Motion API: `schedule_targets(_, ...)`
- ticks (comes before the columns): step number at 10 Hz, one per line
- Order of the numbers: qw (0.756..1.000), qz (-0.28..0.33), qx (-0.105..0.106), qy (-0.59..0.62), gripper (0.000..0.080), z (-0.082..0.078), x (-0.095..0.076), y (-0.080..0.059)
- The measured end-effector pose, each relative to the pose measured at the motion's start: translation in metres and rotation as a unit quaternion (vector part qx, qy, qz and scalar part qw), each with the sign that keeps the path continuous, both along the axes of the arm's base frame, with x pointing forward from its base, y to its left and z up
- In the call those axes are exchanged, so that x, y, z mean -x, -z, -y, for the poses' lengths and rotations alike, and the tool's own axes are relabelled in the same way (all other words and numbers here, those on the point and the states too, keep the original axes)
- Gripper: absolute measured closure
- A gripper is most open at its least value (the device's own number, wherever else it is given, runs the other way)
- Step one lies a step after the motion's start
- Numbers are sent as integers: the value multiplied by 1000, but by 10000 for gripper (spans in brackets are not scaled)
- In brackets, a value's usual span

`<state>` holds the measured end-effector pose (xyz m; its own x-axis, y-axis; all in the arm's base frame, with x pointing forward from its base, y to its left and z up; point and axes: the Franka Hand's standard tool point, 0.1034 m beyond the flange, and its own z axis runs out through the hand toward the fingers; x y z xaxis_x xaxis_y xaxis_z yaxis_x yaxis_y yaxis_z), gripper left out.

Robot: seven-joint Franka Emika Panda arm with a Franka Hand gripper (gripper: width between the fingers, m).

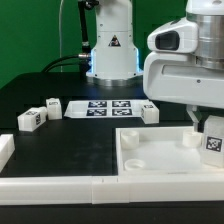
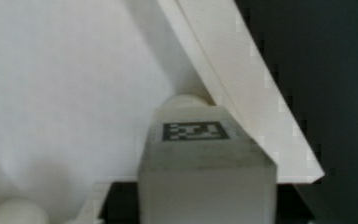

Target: Assemble one leg

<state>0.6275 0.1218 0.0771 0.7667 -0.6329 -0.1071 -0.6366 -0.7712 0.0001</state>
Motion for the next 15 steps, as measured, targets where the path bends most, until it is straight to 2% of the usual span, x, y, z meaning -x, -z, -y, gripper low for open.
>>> schedule_targets(2,994,-6,11,110,507,0,0,0)
schedule_targets(5,952,-10,33,305,506,-4,-2,-1)
schedule_targets(7,923,-16,33,384,506,-3,-2,-1)
schedule_targets(8,920,-17,33,390,506,-3,-2,-1)
schedule_targets(9,923,-17,32,384,506,-3,-2,-1)
schedule_targets(10,931,-15,31,362,300,-3,-2,-1)
schedule_targets(11,935,-15,30,353,199,-4,-2,-1)
schedule_targets(12,960,-10,24,278,199,-5,-1,-1)
schedule_targets(13,979,-6,18,204,160,-8,-1,-1)
schedule_targets(15,997,1,8,72,153,-11,0,-1)
